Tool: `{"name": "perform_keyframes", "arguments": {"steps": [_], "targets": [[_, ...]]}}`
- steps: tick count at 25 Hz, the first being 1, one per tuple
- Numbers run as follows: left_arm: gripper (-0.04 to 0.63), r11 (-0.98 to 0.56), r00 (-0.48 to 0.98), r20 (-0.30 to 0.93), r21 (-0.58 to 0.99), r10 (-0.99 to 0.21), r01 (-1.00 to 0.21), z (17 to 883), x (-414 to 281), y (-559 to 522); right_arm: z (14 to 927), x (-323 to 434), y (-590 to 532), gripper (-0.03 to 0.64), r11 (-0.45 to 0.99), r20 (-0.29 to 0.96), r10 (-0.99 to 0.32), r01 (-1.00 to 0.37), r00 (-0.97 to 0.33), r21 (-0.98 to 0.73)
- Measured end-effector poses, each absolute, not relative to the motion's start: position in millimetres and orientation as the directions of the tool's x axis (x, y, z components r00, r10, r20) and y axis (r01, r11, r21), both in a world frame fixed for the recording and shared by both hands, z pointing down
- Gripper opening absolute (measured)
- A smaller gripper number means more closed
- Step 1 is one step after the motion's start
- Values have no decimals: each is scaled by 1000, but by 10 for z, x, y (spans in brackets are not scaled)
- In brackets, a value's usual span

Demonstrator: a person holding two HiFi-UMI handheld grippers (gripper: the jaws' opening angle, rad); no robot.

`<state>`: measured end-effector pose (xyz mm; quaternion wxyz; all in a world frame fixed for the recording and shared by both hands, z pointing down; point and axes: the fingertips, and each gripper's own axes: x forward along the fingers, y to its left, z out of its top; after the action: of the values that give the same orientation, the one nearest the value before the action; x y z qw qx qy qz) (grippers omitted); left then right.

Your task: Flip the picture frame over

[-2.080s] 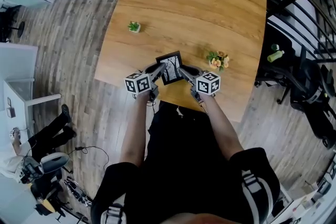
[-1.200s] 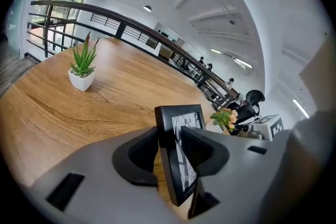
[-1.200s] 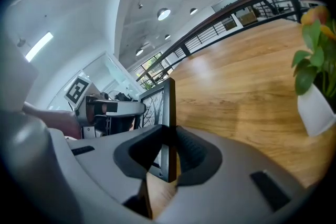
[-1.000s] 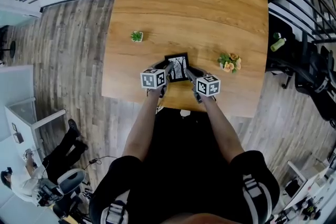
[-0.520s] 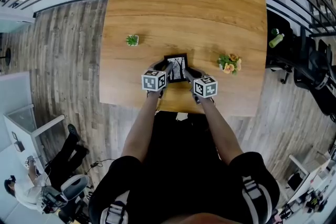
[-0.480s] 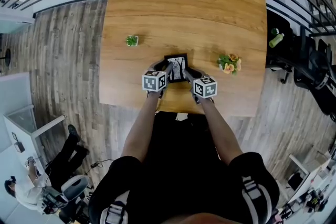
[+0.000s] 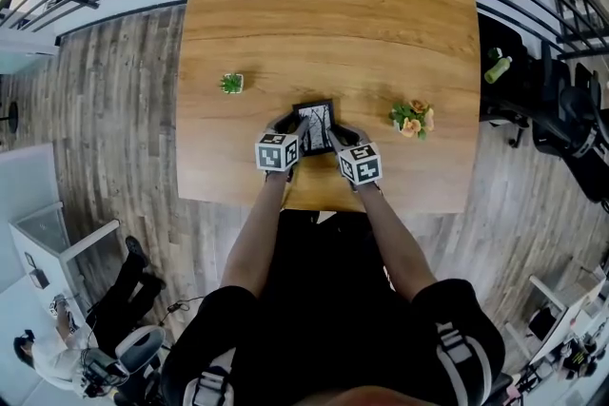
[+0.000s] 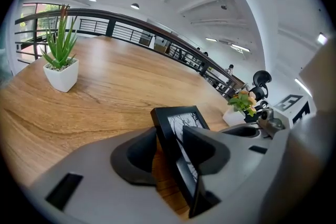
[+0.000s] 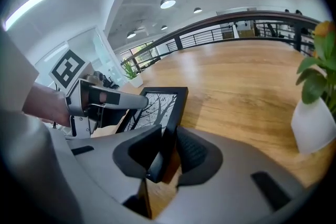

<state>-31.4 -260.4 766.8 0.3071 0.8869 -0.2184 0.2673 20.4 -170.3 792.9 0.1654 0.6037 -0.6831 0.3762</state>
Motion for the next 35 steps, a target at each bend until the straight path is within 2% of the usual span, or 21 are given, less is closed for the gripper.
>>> {"name": "perform_keyframes", "arguments": {"steps": [4, 9, 24, 30, 35], "targets": [[172, -724, 758, 614, 419, -220, -549, 7723, -294, -2619, 7932, 213, -1715, 101, -11, 686, -701, -959, -195, -284], [187, -762, 716, 658, 333, -234, -555, 7809, -285, -2634, 7984, 201, -1712, 101, -23, 701, -691, -964, -175, -264], [190, -796, 706, 664, 275, -249, -539, 7821, -310, -2595, 7978, 236, -1686, 124, -12, 717, -682, -978, -144, -208], [190, -776, 714, 639, 282, -287, -564, 7656, -413, -2571, 7851, 342, -1660, 109, -20, 698, -703, -977, -138, -214], [189, -757, 715, 622, 288, -318, -587, 7503, -583, -2552, 7740, 417, -1617, 63, -17, 689, -712, -978, -134, -207]]}}
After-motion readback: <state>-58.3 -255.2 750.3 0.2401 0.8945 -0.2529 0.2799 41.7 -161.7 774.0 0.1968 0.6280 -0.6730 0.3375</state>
